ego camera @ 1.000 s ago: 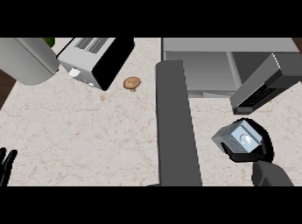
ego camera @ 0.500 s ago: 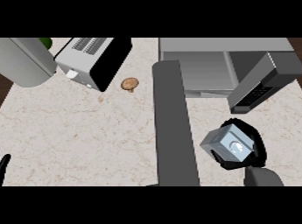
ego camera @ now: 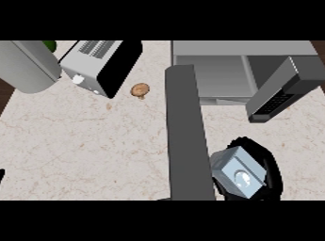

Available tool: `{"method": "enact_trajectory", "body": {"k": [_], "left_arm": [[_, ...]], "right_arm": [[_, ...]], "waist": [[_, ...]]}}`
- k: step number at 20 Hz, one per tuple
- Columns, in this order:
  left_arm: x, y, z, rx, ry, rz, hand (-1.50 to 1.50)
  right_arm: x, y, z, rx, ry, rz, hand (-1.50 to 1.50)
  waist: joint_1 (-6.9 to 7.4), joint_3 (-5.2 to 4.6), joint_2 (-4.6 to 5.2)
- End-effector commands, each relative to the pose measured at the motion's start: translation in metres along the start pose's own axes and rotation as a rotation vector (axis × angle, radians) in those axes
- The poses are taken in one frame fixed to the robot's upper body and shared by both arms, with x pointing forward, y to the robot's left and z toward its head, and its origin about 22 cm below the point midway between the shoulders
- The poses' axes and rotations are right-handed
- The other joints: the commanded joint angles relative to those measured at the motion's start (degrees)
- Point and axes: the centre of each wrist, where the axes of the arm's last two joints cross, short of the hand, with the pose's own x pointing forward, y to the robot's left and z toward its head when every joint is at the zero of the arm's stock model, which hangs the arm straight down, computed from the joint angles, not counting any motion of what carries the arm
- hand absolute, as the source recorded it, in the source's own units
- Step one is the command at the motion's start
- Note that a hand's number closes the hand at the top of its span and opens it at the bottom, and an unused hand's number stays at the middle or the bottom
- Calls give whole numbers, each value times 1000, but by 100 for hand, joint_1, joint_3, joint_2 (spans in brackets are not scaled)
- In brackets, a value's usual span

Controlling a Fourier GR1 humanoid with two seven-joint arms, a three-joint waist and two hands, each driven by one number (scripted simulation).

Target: Pick up the milk, place it into the microwave and close the microwave

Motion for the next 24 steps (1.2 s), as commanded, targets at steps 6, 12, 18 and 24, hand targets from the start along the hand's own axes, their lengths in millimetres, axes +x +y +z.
{"method": "enact_trajectory", "body": {"k": [6,12,18,24], "left_arm": [[-17,15,9,18,15,7,-150],[4,22,8,32,6,-27,-150],[-5,32,-5,8,8,-10,-150],[-7,46,8,7,17,-10,-150]], "right_arm": [[19,56,-4,-25,-32,28,150],[35,70,-78,-96,-66,137,150],[16,69,-112,-190,-4,246,150],[-28,31,-126,-260,74,279,150]], "waist": [[35,3,13],[94,3,23],[124,5,40],[155,8,48]]}}
